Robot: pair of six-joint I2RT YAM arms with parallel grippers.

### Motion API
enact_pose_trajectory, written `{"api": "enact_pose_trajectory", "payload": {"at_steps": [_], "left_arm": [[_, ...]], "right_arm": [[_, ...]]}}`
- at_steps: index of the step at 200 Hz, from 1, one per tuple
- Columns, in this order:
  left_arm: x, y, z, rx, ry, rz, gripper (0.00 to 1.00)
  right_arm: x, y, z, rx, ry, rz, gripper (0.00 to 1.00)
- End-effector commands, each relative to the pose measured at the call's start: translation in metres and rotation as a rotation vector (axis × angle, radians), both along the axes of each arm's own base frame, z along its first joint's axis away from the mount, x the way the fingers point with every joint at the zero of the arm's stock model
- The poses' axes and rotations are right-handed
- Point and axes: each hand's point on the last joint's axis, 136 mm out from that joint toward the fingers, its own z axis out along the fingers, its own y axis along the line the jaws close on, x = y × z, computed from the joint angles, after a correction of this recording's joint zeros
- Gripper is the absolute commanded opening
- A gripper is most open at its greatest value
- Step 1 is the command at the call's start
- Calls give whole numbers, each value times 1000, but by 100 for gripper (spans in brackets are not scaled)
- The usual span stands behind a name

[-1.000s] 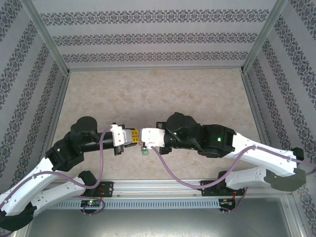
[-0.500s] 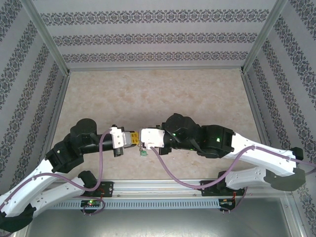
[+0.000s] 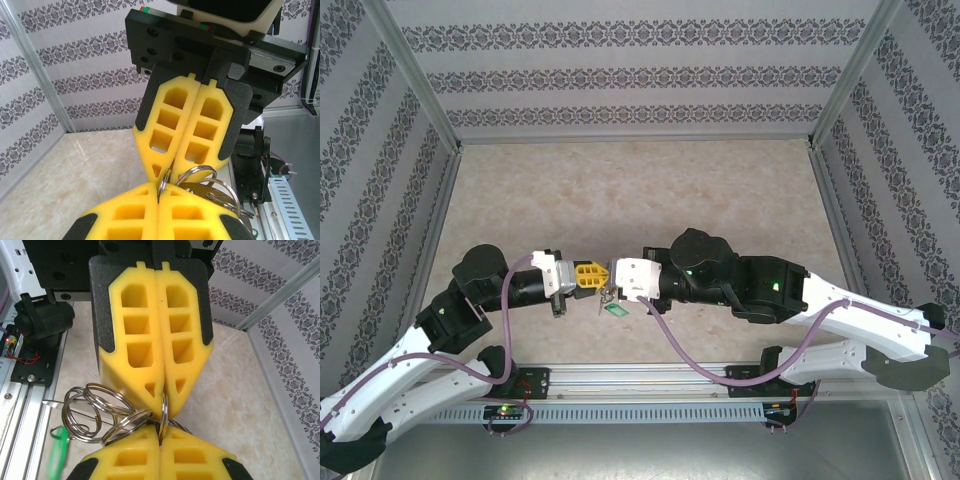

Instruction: Put the keys on the keyring

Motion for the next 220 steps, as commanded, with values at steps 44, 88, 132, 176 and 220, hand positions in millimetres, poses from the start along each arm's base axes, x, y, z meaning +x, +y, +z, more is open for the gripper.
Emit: {"api": "enact_pose_trajectory", "payload": {"at_steps": [44,88,132,176,220], "left_arm": [[9,11,-44,323,-16,34,15],[11,13,-53,387,-39,26,0],[3,5,-19,169,-51,9,0],[-5,1,20,-80,-51,-22,0],[-14,2,36,-196,-50,-62,0]], "right_arm": [[16,0,-5,-107,-58,-72,0],[19,2,-11,-188,-63,-79,0],[10,4,-2,-84,-27,-46,8],[3,8,1,16,32,-15,21],[6,6,2,30,32,-35,15]]}}
